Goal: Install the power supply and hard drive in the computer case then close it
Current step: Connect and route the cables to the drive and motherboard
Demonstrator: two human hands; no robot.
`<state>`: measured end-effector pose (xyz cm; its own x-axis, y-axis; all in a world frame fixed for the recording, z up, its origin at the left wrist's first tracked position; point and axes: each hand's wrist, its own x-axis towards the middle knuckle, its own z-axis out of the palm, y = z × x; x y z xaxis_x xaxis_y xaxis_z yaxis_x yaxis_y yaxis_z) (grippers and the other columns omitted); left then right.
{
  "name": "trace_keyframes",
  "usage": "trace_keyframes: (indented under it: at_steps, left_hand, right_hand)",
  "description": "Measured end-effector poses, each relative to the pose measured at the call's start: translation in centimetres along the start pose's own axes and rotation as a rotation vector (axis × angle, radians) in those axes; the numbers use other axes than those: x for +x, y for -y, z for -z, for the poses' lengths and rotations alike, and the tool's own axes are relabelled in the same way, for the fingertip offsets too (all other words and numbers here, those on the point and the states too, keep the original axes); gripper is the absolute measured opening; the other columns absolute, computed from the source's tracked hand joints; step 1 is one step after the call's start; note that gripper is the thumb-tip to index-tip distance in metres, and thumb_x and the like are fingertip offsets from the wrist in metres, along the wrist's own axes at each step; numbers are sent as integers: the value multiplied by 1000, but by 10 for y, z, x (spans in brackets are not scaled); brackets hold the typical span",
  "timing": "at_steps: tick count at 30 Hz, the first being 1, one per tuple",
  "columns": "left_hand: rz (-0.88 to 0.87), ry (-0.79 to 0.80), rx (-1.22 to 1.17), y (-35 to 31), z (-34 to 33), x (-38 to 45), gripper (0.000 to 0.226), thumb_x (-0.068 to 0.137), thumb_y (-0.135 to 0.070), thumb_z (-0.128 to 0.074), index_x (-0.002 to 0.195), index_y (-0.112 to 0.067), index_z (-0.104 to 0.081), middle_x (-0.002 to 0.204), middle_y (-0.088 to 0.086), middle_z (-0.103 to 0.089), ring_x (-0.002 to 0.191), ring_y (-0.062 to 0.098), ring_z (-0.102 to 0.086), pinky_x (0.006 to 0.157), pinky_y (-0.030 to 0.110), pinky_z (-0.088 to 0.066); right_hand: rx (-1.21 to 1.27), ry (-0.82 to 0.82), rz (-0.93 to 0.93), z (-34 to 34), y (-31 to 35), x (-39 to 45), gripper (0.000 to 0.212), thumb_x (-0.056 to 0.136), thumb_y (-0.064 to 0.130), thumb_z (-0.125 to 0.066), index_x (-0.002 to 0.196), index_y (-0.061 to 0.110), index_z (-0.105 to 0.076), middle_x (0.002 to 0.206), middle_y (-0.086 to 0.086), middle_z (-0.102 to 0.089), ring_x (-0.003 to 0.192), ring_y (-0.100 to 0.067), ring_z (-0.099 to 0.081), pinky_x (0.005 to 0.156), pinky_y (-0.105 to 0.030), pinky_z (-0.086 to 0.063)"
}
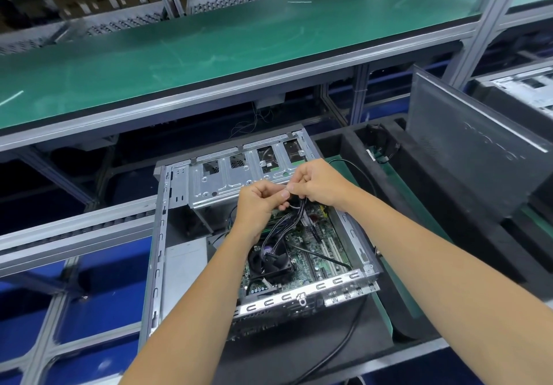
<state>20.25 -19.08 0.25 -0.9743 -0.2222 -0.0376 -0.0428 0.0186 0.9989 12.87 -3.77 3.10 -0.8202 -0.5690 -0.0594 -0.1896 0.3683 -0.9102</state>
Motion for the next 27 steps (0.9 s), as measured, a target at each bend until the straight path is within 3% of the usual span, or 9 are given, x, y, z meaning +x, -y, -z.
trace_keyframes:
  at_steps: [6, 11, 19, 27]
  left_hand:
    - [0, -13, -3, -5, -1, -1, 9, 81, 2, -69, 84, -6, -65, 64, 4, -69, 56, 13, -63, 57, 22, -53]
    - [-30, 68, 124, -5, -11, -2, 14, 77, 8, -70, 79, -4, -64, 64, -1, -69, 54, 9, -63, 56, 20, -52]
    - [-31, 8, 82, -4, -6, -1, 14, 82, 8, -65, 84, -6, -69, 68, 4, -71, 61, 14, -66, 60, 22, -54]
    - [-8, -36, 5, -5, -8, 1, 8, 87, 0, -62, 87, -6, -67, 72, 7, -73, 67, 16, -70, 63, 21, -54]
  right_hand:
    - [7, 3, 13, 2, 0, -1, 18, 88, 13, -73, 72, 18, -68, 56, 5, -64, 45, -1, -51, 50, -15, -43]
    - [-12, 45, 15, 5, 0, 0, 16, 88, 13, -74, 73, 14, -68, 56, 5, -65, 45, -1, -53, 48, -13, -43]
    - [-46, 44, 11, 5, -3, 2, 16, 88, 15, -75, 75, 8, -68, 57, 6, -66, 45, 0, -56, 47, -13, -44]
    - [64, 5, 34, 1, -7, 1, 14, 80, 24, -83, 74, 17, -72, 62, -3, -70, 50, -6, -57, 47, -13, -42]
